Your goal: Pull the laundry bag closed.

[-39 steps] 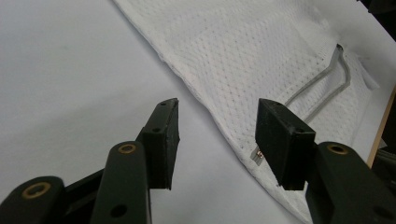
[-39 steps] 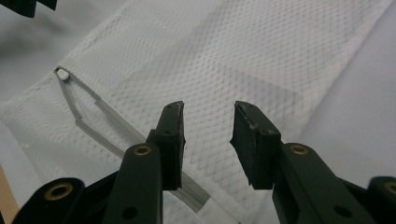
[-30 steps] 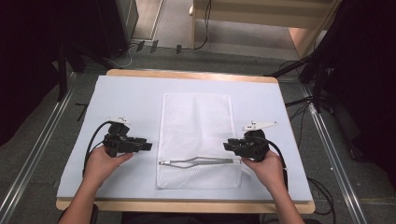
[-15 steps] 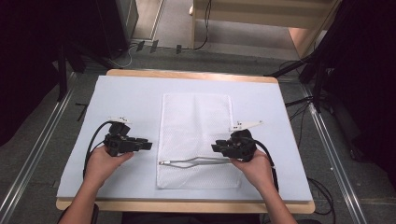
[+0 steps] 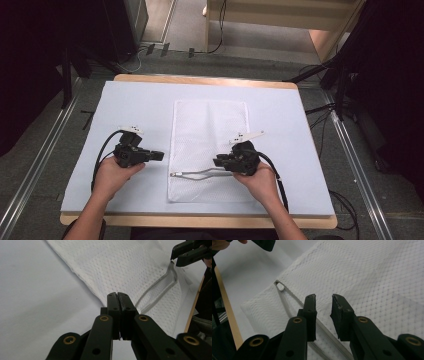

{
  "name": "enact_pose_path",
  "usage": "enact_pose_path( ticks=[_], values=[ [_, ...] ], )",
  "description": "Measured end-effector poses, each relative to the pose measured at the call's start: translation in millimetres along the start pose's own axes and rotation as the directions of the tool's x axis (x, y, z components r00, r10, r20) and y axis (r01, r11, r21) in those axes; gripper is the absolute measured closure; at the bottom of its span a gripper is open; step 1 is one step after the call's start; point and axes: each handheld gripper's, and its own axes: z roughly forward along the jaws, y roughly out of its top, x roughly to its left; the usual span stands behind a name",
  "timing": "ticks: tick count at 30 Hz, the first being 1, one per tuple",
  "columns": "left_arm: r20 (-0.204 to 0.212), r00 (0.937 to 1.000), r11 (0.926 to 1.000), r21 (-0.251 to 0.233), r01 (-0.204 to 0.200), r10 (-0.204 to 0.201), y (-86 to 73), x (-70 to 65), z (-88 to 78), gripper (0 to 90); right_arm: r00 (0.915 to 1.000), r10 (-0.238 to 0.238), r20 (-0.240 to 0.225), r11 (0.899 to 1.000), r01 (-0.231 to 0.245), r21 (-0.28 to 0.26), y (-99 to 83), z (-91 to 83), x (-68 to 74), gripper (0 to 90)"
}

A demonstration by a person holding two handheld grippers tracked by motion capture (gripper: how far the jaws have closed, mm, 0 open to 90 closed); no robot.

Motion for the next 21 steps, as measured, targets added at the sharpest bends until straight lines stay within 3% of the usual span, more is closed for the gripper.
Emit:
enact_pose_path(
  ticks=[6,13,21],
  values=[
    [0.020,0.9998,1.0000,0.001,-0.003,0.003,0.3,0.0,1.9,90.0,0.9997,-0.015,-0.019,1.000,0.015,0.007,4.0,11.6,9.6,75.7],
    [0.023,0.9994,0.9996,0.013,-0.025,0.024,0.5,-2.3,7.2,90.0,0.9991,-0.033,-0.029,0.999,0.033,0.016,7.7,22.9,19.1,76.6],
    [0.025,0.9994,0.9997,0.009,-0.023,0.023,0.3,-0.4,10.4,90.0,0.9979,-0.039,-0.051,0.999,0.040,0.025,8.8,34.6,27.1,78.4]
  ],
)
